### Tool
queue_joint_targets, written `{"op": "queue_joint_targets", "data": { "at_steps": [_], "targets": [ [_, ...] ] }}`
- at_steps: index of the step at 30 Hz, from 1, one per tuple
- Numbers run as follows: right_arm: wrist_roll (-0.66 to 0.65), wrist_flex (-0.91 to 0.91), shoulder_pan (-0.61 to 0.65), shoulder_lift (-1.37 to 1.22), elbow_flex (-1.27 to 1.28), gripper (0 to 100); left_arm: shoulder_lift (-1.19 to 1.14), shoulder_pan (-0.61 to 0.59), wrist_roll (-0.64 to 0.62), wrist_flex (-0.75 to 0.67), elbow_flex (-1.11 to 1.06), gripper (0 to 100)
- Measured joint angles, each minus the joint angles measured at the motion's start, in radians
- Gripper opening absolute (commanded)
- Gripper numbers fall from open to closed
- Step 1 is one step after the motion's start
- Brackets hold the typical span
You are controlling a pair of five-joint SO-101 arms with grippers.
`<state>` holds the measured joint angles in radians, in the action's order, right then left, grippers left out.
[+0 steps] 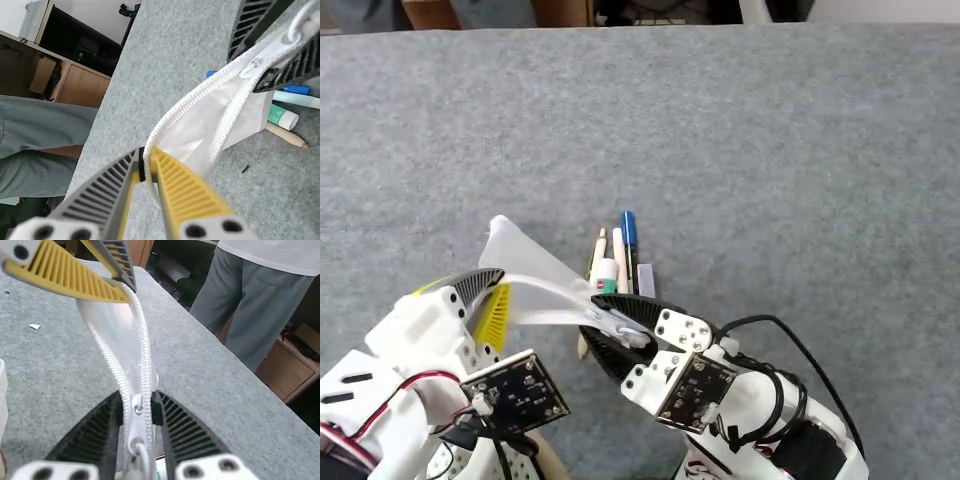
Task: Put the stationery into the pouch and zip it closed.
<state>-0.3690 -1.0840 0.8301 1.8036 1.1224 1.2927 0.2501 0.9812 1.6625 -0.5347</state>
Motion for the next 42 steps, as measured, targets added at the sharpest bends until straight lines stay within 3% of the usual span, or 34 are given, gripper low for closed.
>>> {"op": "queue_joint_targets", "data": {
  "at_steps": [6, 13, 21, 33, 36, 42],
  "targets": [
    [0.000, 0.000, 0.000, 0.000, 0.000, 1.2, 0.000, 0.000, -0.025, 0.000, 0.000, 3],
    [0.000, 0.003, 0.000, 0.000, 0.000, 1.6, 0.000, 0.000, -0.264, 0.006, 0.020, 3],
    [-0.002, 0.003, -0.002, -0.002, -0.035, 26.9, 0.000, -0.002, -0.436, 0.009, 0.020, 3],
    [0.002, 0.101, -0.009, 0.005, -0.132, 27.6, 0.000, 0.052, -0.588, 0.025, 0.020, 3],
    [0.002, 0.115, -0.012, 0.005, -0.132, 27.6, 0.000, 0.008, -0.634, 0.025, 0.020, 3],
    [0.002, 0.117, -0.198, 0.005, -0.132, 27.6, -0.002, -0.143, -0.733, 0.049, 0.071, 3]
  ]
}}
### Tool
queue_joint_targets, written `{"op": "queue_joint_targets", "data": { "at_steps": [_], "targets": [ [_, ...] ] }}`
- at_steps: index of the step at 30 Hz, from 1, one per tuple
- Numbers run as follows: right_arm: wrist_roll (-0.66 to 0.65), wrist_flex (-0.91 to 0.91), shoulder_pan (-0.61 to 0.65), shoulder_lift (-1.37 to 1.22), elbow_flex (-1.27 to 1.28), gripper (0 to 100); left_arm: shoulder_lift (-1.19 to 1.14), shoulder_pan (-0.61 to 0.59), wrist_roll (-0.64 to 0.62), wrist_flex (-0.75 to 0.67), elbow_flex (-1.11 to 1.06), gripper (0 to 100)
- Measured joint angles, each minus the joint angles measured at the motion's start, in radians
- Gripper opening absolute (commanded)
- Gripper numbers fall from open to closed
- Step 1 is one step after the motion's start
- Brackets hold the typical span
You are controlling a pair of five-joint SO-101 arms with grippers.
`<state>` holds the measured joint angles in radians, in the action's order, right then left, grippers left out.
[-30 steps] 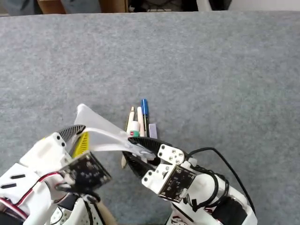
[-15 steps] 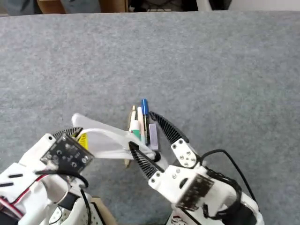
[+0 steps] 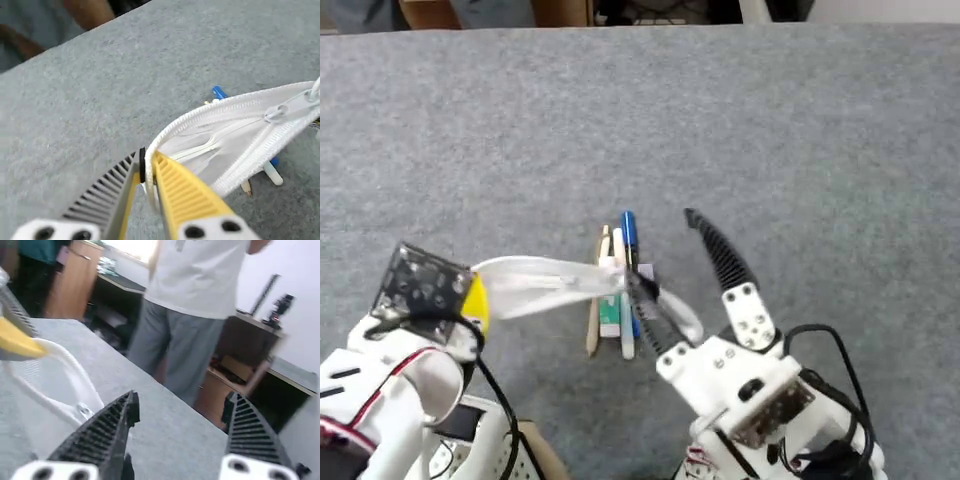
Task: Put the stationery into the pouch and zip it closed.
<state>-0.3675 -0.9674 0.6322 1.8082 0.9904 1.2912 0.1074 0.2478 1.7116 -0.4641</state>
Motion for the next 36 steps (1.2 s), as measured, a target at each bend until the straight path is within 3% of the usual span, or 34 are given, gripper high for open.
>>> {"op": "queue_joint_targets", "data": {
  "at_steps": [8, 11, 16, 23, 26, 36],
  "targets": [
    [0.002, -0.064, -0.123, 0.000, 0.081, 26.0, -0.003, -0.135, -0.126, 0.023, 0.028, 3],
    [0.035, -0.068, -0.153, 0.000, 0.141, 16.6, -0.003, -0.187, -0.133, 0.023, 0.026, 3],
    [0.209, -0.068, -0.212, 0.000, 0.218, 5.6, -0.003, -0.236, -0.138, 0.023, 0.023, 3],
    [0.196, -0.068, -0.341, -0.002, 0.255, 19.1, -0.003, -0.241, -0.155, 0.023, 0.023, 3],
    [0.196, -0.068, -0.350, -0.055, 0.273, 19.7, -0.003, -0.264, -0.178, 0.025, 0.031, 3],
    [0.196, 0.038, -0.350, -0.394, 0.273, 19.8, -0.006, -0.559, -0.219, 0.037, 0.043, 3]
  ]
}}
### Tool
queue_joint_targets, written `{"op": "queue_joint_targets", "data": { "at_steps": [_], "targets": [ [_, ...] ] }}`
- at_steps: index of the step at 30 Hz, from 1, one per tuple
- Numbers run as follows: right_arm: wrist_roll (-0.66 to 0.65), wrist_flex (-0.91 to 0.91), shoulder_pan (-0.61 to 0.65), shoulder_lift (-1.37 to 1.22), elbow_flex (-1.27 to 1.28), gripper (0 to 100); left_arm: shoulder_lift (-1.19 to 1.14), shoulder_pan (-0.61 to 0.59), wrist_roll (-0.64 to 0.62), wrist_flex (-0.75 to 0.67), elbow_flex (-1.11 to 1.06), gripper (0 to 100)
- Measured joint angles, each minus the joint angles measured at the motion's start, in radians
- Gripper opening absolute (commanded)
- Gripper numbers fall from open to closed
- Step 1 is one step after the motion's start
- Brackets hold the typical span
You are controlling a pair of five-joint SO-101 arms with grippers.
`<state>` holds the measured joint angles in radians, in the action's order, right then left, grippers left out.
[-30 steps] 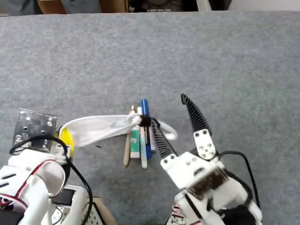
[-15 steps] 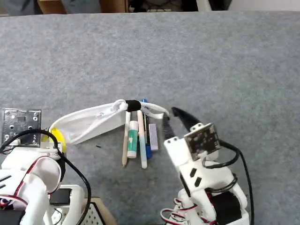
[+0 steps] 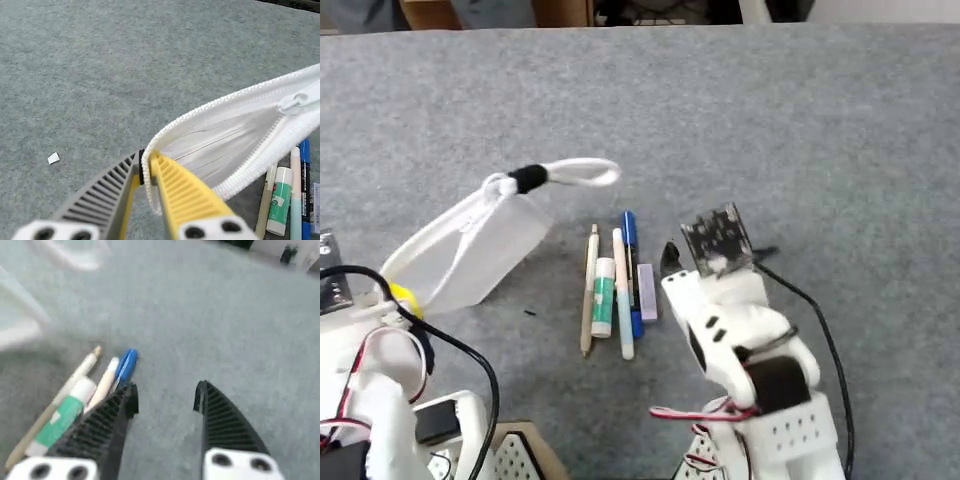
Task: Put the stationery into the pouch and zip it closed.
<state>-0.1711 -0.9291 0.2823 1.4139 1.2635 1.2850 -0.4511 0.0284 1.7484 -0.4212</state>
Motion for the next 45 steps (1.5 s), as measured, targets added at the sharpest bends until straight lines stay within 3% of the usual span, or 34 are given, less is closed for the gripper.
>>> {"op": "queue_joint_targets", "data": {
  "at_steps": [5, 10, 21, 36, 45],
  "targets": [
    [0.006, 0.012, 0.137, -0.143, 0.000, 20.1, 0.000, -0.020, 0.000, 0.000, -0.003, 3],
    [0.115, 0.091, 0.183, -0.359, -0.060, 19.8, 0.000, -0.020, 0.000, 0.000, -0.005, 3],
    [0.253, 0.121, 0.186, -1.010, -0.466, 19.8, 0.000, -0.020, 0.000, -0.002, -0.005, 3],
    [0.279, 0.118, 0.186, -1.398, -0.713, 19.8, 0.000, -0.020, 0.000, -0.002, -0.005, 3],
    [0.382, -0.040, 0.186, -1.654, -0.941, 19.8, 0.000, -0.020, 0.000, -0.002, -0.005, 3]
  ]
}}
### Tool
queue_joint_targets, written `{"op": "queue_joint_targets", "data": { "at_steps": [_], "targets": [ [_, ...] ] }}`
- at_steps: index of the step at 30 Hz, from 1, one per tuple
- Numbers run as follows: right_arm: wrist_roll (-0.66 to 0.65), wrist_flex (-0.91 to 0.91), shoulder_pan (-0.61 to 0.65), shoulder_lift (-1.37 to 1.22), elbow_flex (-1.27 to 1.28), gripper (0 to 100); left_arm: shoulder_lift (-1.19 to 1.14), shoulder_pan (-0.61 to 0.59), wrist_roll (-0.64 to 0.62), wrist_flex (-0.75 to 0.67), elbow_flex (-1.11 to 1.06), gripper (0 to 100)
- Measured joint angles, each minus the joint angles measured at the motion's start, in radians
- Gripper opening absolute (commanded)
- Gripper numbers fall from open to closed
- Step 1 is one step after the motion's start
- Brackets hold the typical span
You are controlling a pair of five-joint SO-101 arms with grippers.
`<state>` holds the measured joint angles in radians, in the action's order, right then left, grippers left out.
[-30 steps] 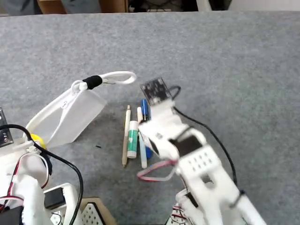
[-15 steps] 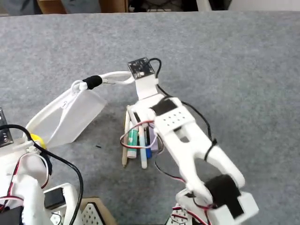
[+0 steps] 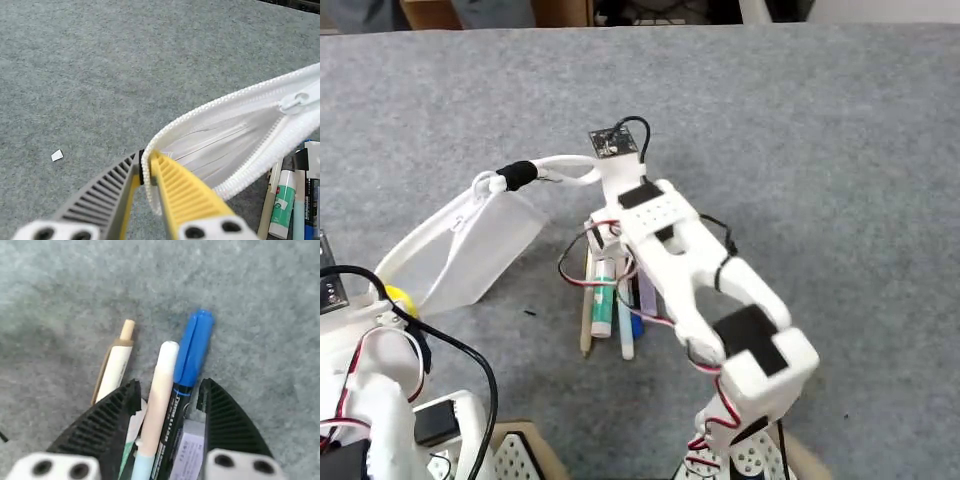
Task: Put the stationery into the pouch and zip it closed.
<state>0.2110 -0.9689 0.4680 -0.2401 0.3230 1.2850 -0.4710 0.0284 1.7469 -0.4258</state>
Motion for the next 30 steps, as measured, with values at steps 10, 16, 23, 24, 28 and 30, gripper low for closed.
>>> {"op": "queue_joint_targets", "data": {
  "at_steps": [10, 16, 23, 24, 28, 30],
  "targets": [
    [0.000, -0.023, -0.078, -0.091, -0.127, 19.9, 0.000, 0.000, 0.000, 0.000, 0.000, 3],
    [0.000, -0.029, -0.081, -0.091, -0.137, 19.8, 0.000, 0.000, 0.000, 0.000, 0.000, 3],
    [0.000, -0.029, -0.035, -0.091, -0.137, 19.8, 0.000, 0.000, 0.000, 0.000, 0.000, 3],
    [0.000, -0.029, -0.029, -0.091, -0.137, 19.8, 0.000, 0.000, 0.000, 0.000, 0.000, 3],
    [0.000, -0.029, -0.015, -0.091, -0.137, 19.8, 0.000, 0.000, 0.000, 0.000, 0.000, 3],
    [0.000, -0.029, -0.015, -0.098, -0.138, 19.8, 0.000, 0.000, 0.000, 0.000, 0.000, 3]
  ]
}}
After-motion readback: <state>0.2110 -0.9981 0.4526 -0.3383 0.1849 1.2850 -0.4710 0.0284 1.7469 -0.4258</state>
